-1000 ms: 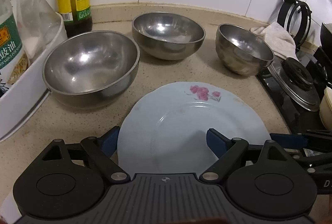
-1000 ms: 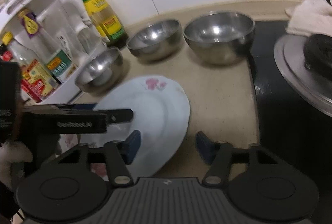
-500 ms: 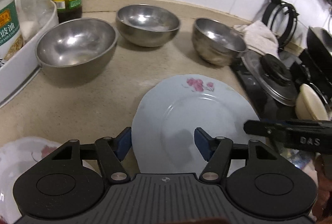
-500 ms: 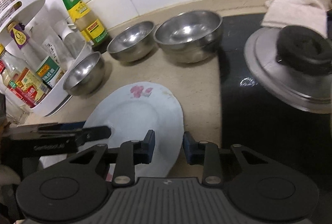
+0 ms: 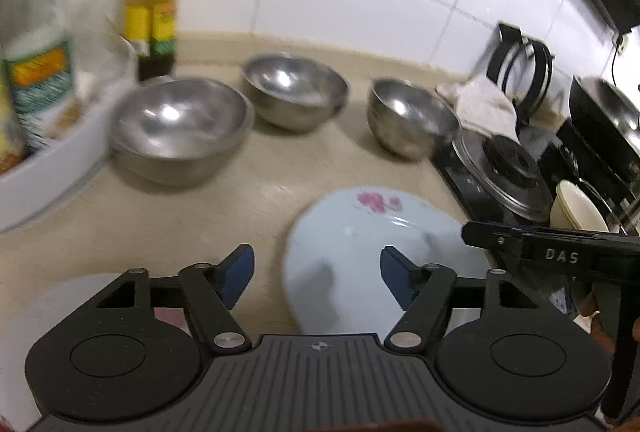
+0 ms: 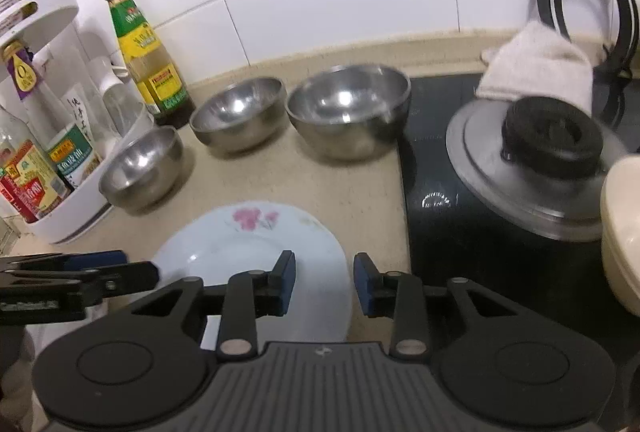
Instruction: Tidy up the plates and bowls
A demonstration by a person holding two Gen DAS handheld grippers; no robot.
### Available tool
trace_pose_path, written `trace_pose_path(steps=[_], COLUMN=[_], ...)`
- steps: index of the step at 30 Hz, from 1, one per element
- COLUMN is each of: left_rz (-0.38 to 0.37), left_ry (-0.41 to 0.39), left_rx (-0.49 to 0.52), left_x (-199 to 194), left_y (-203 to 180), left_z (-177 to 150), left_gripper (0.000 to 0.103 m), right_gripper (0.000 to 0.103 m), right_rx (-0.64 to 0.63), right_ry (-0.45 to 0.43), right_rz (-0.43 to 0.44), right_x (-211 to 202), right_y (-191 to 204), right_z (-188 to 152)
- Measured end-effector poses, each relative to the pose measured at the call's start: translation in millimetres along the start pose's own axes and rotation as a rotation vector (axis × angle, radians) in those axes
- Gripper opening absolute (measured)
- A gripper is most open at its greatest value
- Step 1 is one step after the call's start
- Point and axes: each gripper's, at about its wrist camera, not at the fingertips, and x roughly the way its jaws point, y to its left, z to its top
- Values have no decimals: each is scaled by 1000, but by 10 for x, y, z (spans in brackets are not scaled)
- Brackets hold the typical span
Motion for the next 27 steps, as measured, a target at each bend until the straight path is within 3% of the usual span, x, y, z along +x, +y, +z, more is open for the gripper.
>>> trace_pose_path(steps=[7,9,13,21,27], left_rz=[123,171,210,164,129], left_ry=[-51,-45,-10,34,71], left_rx=[-77,-104,-168,-165,-156], left_x=[-522,-621,-740,-759,-667], left_y=[577,764,1038,1199,1248], left_z=[-104,-175,-334,-570,-658], left_gripper=[88,89,89,92,92], right_gripper=[35,42,48,48,49], right_rx=[-23,-45,-108,-53,-27], right_ry=[52,72,123,234,258], right_rz=[166,231,331,370,359], right_x=[-79,-81,-24,129,142], right_y=[521,724,1102,1301,1379], right_z=[-132,-201,-338,-532,-662])
